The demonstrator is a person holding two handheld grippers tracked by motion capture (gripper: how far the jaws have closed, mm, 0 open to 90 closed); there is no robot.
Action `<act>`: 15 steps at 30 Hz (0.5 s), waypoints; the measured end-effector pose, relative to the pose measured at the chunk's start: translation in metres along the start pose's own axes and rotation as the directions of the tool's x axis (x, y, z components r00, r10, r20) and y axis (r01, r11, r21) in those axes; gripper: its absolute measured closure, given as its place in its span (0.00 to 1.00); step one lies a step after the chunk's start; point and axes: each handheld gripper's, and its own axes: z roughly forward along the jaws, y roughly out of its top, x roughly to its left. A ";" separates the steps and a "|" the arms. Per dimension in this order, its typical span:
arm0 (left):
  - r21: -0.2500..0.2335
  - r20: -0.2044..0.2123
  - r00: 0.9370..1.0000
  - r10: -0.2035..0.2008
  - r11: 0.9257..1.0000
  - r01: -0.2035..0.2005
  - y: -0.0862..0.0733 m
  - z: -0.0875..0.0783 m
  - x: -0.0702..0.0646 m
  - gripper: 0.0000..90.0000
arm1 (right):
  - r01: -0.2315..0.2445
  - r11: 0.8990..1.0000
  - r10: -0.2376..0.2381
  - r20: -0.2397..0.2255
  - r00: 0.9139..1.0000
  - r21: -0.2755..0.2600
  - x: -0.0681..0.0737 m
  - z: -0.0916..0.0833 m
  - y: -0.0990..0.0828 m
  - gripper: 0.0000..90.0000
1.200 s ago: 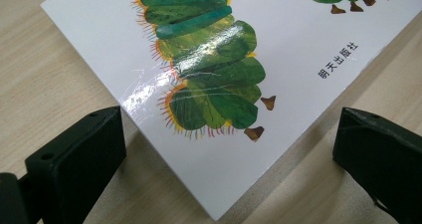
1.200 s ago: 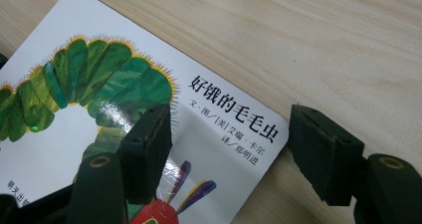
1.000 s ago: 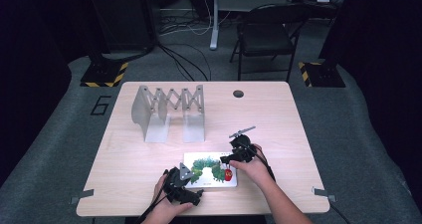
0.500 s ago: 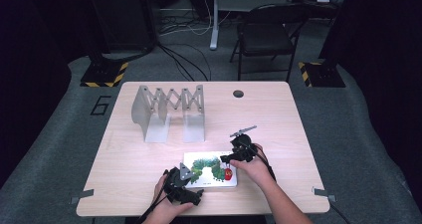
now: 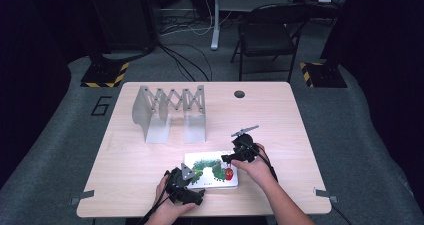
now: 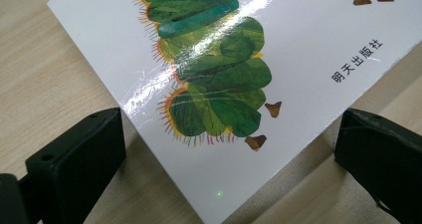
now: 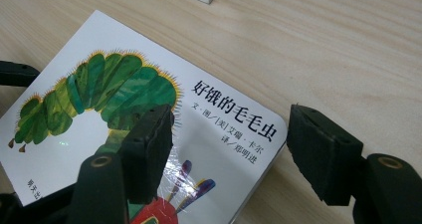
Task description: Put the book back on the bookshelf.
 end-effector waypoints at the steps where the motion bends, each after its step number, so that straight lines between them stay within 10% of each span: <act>1: 0.001 -0.001 1.000 0.002 1.000 -0.002 0.000 0.000 0.000 0.00 | 0.017 1.000 -0.017 0.002 1.000 -0.004 -0.001 -0.001 0.000 0.38; 15: 0.013 -0.005 1.000 -0.009 1.000 0.009 0.003 0.001 0.000 0.00 | 0.028 0.999 -0.028 0.008 1.000 -0.029 0.004 -0.008 0.004 0.38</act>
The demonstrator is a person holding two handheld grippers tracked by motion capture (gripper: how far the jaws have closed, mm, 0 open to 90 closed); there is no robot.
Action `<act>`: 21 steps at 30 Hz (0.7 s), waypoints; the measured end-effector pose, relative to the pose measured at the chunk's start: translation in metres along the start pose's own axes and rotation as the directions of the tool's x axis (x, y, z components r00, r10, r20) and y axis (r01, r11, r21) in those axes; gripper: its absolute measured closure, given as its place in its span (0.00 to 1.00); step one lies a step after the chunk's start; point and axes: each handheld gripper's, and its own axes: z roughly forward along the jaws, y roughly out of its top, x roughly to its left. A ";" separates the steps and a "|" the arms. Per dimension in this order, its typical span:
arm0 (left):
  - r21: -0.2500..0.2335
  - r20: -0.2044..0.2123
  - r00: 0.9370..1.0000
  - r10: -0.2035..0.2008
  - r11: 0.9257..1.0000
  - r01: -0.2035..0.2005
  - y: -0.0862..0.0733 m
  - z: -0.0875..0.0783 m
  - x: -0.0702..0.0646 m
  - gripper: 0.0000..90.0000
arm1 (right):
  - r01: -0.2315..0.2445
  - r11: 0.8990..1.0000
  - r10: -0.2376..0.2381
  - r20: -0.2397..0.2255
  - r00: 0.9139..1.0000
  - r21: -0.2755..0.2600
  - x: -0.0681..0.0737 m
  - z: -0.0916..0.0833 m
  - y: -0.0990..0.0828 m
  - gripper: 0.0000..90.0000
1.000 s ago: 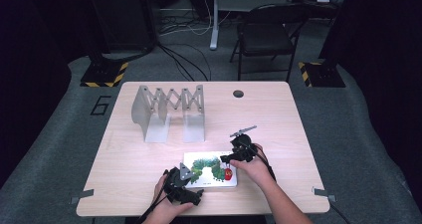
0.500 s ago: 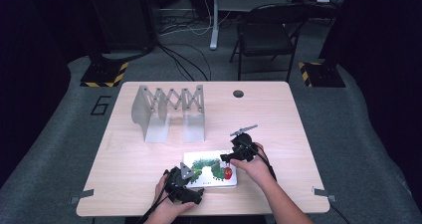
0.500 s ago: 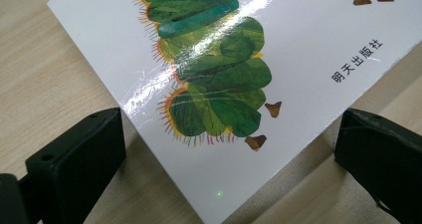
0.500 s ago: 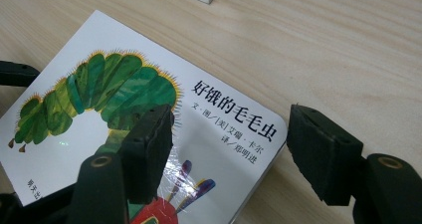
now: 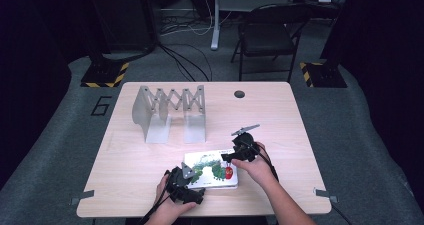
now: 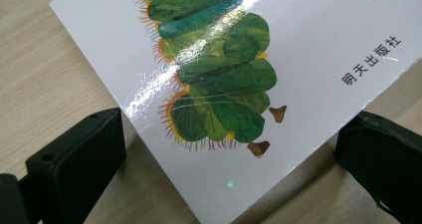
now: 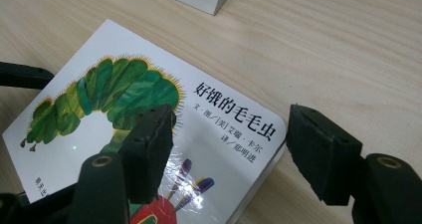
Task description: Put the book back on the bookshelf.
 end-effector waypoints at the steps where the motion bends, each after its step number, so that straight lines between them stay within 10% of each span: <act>1: -0.001 0.002 1.000 0.000 1.000 0.000 0.000 0.000 0.000 0.00 | -0.007 1.000 0.007 0.003 1.000 0.003 0.001 -0.001 0.000 0.38; 21: 0.008 -0.023 0.999 -0.025 1.000 0.025 0.003 0.001 -0.002 0.00 | 0.009 1.000 -0.009 -0.006 1.000 0.001 0.002 -0.007 0.005 0.39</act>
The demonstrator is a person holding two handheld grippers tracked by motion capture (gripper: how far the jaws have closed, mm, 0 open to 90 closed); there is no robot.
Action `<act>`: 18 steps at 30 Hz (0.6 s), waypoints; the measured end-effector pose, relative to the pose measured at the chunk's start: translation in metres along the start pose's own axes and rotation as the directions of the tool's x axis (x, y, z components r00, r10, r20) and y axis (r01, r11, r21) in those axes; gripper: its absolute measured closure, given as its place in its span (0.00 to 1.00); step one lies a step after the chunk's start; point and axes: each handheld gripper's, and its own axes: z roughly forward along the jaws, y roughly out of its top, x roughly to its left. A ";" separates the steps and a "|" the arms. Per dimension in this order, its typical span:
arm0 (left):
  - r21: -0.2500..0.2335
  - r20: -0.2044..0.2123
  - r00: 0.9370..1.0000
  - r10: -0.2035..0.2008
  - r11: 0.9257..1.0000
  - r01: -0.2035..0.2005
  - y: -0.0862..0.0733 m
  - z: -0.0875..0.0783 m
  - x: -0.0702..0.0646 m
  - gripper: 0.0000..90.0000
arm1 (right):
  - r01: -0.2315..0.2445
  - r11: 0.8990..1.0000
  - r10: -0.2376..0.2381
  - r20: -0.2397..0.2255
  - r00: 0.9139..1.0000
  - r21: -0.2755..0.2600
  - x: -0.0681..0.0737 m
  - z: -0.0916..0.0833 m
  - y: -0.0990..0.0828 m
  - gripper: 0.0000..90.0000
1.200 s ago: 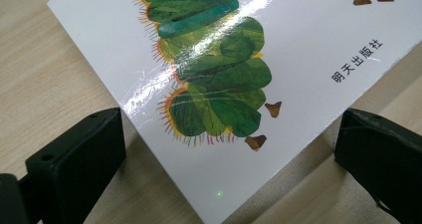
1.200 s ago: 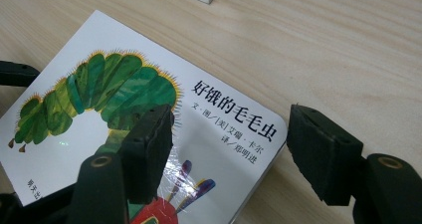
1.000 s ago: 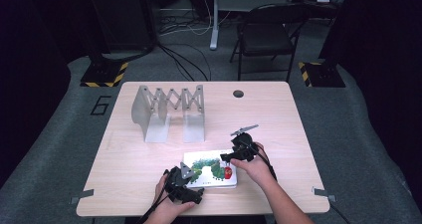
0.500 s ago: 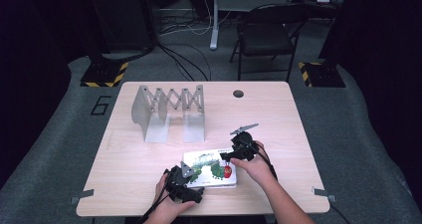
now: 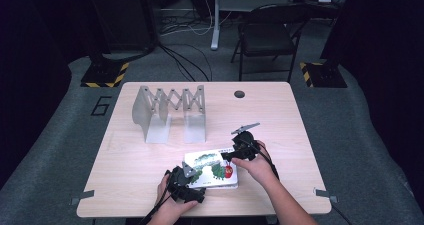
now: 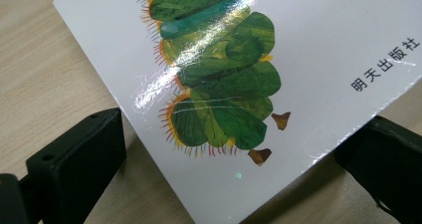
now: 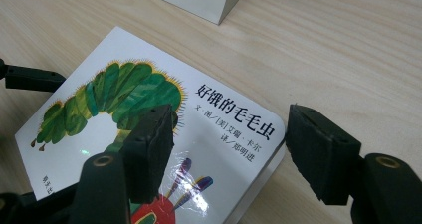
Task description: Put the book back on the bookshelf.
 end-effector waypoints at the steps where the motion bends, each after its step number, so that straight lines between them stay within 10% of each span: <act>1: 0.000 -0.002 1.000 -0.001 1.000 0.001 0.000 0.000 0.000 0.00 | 0.000 1.000 0.000 0.004 1.000 -0.002 0.001 0.000 0.000 0.39; 18: 0.003 -0.010 1.000 -0.008 1.000 0.008 0.001 0.001 -0.001 0.00 | 0.023 1.000 -0.023 0.008 1.000 0.004 0.002 -0.002 0.002 0.40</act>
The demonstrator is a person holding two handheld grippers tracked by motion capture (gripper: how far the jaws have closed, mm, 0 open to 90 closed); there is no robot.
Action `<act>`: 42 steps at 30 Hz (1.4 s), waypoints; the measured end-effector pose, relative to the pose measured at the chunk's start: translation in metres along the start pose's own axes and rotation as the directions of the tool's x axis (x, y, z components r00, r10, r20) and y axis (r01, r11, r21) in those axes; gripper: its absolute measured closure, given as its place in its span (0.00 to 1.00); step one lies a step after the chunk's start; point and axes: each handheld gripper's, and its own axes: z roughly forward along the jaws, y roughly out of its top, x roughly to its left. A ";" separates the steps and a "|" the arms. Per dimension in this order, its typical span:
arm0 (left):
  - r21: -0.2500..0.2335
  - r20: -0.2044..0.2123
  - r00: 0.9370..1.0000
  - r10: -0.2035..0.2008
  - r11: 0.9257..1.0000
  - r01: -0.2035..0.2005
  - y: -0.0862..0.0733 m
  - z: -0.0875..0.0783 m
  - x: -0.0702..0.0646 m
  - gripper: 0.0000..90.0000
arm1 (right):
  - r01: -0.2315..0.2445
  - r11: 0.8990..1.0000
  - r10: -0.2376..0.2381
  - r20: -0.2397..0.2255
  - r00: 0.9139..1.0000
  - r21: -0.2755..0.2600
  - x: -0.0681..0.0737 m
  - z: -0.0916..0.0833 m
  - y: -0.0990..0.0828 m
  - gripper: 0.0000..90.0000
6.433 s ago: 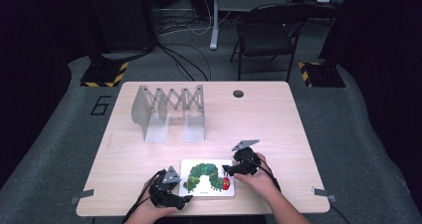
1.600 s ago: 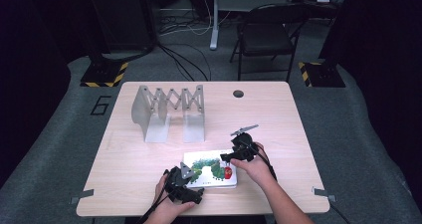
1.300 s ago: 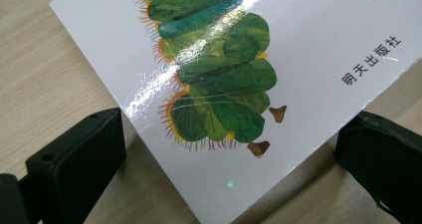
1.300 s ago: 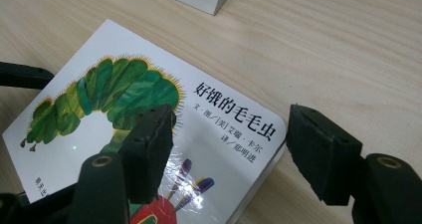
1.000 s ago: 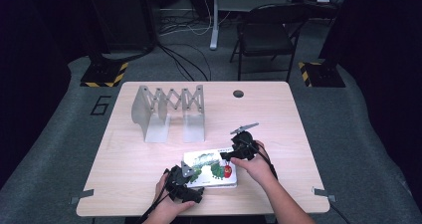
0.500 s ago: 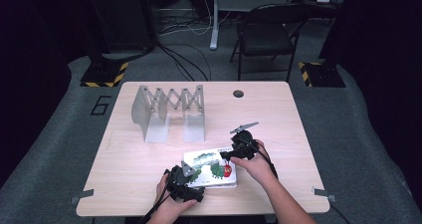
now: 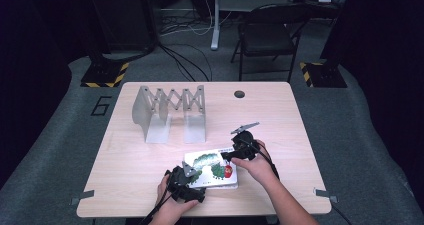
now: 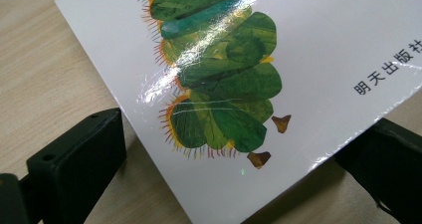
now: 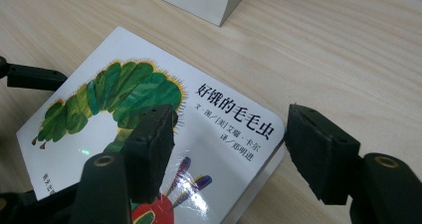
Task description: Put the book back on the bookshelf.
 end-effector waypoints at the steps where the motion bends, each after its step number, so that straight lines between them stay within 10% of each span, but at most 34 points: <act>1: 0.003 0.000 1.000 0.001 1.000 -0.001 0.000 0.000 0.000 0.00 | 0.001 1.000 -0.001 -0.001 1.000 0.001 0.000 0.000 0.000 0.40; 13: 0.002 -0.013 1.000 -0.011 1.000 0.011 0.001 0.000 -0.002 0.00 | 0.004 1.000 -0.005 0.011 1.000 0.015 0.002 0.001 0.003 0.40; 42: 0.006 -0.037 0.993 0.116 0.993 -0.116 0.007 -0.002 -0.005 0.01 | 0.008 1.000 -0.008 0.004 1.000 0.028 0.002 0.001 0.004 0.40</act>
